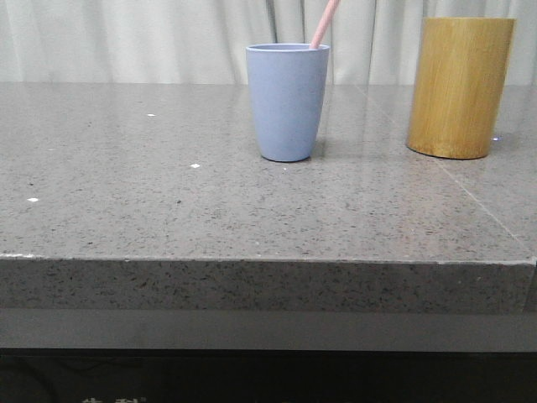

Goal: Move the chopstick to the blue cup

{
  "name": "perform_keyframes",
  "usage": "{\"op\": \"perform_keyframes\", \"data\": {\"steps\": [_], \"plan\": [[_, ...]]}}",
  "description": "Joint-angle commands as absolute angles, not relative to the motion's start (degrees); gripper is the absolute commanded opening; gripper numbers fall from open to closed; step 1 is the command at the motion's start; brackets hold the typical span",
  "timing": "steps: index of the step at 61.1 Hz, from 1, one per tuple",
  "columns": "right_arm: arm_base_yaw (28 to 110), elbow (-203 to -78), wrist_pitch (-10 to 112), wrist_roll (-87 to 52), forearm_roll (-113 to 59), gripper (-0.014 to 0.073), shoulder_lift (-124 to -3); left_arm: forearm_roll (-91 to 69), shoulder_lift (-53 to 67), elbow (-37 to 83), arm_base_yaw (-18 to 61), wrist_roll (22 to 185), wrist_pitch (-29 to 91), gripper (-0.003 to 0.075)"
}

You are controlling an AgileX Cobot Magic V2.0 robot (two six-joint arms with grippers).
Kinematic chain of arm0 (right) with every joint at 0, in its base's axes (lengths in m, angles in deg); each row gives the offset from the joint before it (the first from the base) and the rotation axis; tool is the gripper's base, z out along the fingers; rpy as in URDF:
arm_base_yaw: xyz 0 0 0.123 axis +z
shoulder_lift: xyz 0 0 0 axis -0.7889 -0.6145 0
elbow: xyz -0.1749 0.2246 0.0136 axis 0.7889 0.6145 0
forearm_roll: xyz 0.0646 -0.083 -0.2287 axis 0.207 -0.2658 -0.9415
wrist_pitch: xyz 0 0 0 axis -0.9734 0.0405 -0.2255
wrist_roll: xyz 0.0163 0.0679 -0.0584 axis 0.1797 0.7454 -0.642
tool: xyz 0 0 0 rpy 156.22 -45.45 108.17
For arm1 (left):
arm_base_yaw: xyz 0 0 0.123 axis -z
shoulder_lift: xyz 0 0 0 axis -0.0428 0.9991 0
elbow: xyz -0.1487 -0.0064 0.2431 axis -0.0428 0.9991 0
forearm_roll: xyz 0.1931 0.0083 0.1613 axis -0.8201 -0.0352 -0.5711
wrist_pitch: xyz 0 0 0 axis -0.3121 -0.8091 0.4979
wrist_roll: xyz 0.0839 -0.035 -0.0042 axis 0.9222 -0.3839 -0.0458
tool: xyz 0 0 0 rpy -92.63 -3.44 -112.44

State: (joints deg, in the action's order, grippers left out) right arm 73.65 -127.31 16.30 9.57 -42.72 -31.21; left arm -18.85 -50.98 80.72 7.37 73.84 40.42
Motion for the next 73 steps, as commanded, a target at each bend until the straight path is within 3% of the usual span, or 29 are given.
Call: {"op": "perform_keyframes", "data": {"steps": [1, 9, 21, 73], "plan": [[73.38, -128.63, 20.54, 9.48, -42.9, -0.0067, -31.65, -18.08, -52.4, 81.49, 7.3, 73.56, 45.07, -0.0019], [73.38, -128.63, 20.54, 9.48, -42.9, -0.0067, -31.65, -18.61, -52.31, 81.49, 7.3, 72.92, 45.09, -0.0019], [73.38, -128.63, 20.6, 9.48, -42.9, -0.0067, -31.65, -32.65, -52.44, 81.49, 7.3, 59.19, 45.09, -0.0019], [73.38, -128.63, 20.6, 9.48, -42.9, -0.0067, -31.65, -32.67, -52.44, 81.49, 7.3, 62.9, 48.52, -0.0019]]}}
